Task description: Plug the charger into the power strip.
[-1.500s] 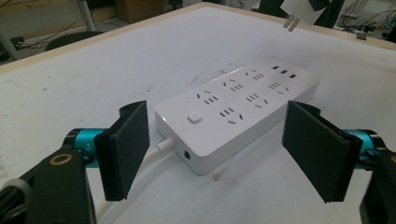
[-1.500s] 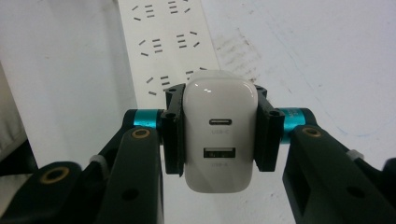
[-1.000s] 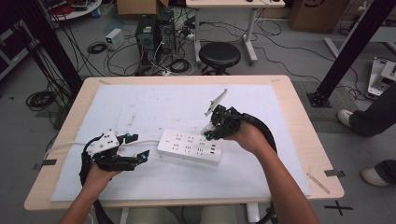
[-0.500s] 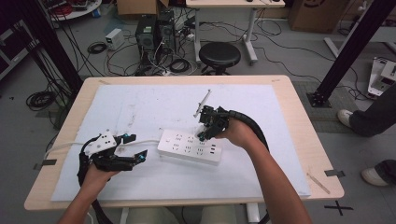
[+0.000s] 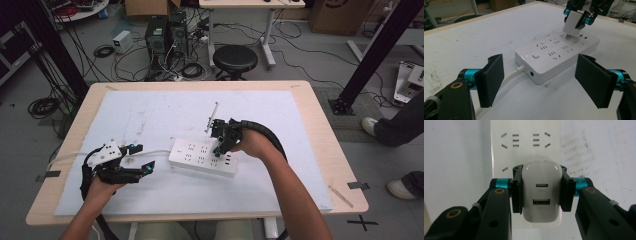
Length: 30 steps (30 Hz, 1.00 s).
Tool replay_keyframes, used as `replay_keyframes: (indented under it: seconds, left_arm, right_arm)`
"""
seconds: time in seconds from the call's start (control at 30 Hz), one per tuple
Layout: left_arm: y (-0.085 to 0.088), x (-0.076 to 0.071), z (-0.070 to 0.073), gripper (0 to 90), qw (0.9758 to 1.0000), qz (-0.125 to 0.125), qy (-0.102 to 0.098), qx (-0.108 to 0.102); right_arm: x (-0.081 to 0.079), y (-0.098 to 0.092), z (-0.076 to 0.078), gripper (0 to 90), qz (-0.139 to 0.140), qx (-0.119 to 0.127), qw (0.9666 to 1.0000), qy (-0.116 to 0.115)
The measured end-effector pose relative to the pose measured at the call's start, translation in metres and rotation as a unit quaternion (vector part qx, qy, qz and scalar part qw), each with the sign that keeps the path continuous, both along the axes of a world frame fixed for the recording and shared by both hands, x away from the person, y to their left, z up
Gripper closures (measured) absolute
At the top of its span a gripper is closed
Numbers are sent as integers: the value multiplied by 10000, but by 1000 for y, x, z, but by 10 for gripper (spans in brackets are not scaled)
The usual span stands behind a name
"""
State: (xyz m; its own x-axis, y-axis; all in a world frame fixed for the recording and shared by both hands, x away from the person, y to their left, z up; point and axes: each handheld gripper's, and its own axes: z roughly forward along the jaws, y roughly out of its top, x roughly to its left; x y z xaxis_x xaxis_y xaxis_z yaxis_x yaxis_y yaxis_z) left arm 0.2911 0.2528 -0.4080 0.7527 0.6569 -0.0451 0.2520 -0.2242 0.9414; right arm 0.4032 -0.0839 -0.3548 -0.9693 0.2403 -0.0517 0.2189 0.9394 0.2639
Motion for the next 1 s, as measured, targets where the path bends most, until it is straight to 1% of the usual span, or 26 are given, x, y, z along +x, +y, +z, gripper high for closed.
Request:
replay_keyframes:
  seconds: [0.07,0.17,0.3,0.33,0.37,0.4,0.43,0.47,0.5,0.53,0.63,0.73,0.83,0.93,1.0]
  left_arm:
    - [0,0,0,234,10000,4,3,-4]
    - [1,0,0,235,10000,5,3,-6]
    - [1,-1,-1,235,10000,17,11,-25]
    - [2,-1,-2,234,10000,24,11,-23]
    - [2,-1,-2,234,10000,19,13,-25]
    - [2,-1,-2,235,10000,21,6,-18]
    - [3,-2,-2,234,10000,23,4,-30]
    - [3,-2,-3,234,10000,33,24,-28]
    - [3,-2,-3,235,10000,44,18,-35]
    - [4,-2,-3,234,10000,49,13,-50]
    - [4,-3,-2,235,10000,50,-6,-34]
    - [5,-5,-2,235,10000,79,-24,-36]
    - [7,-6,-3,234,9999,93,-9,-45]
    - [8,-7,-4,234,9999,101,6,-25]
    - [9,-7,-4,234,9999,107,-6,-37]
  right_arm:
    - [0,4,0,636,27,-79,10000,-10]
    - [0,11,2,637,112,-328,9994,-68]
    - [0,23,2,638,183,-596,9980,-88]
    - [-1,26,2,638,151,-660,9977,-84]
    - [-1,28,-4,639,190,-854,9961,-85]
    - [-1,31,-6,639,158,-839,9963,-133]
    - [-1,31,-6,639,123,-857,9962,-100]
    - [0,29,-6,640,100,-822,9965,-66]
    - [0,29,-7,640,71,-817,9966,-80]
    - [-1,31,-7,640,115,-858,9962,-116]
    - [1,34,-8,641,51,-923,9957,-43]
    - [5,31,-10,641,3,-848,9964,87]
    - [6,32,-10,640,2,-845,9964,95]
    - [9,28,-9,633,57,-705,9973,171]
    - [9,23,-10,627,28,-459,9988,175]
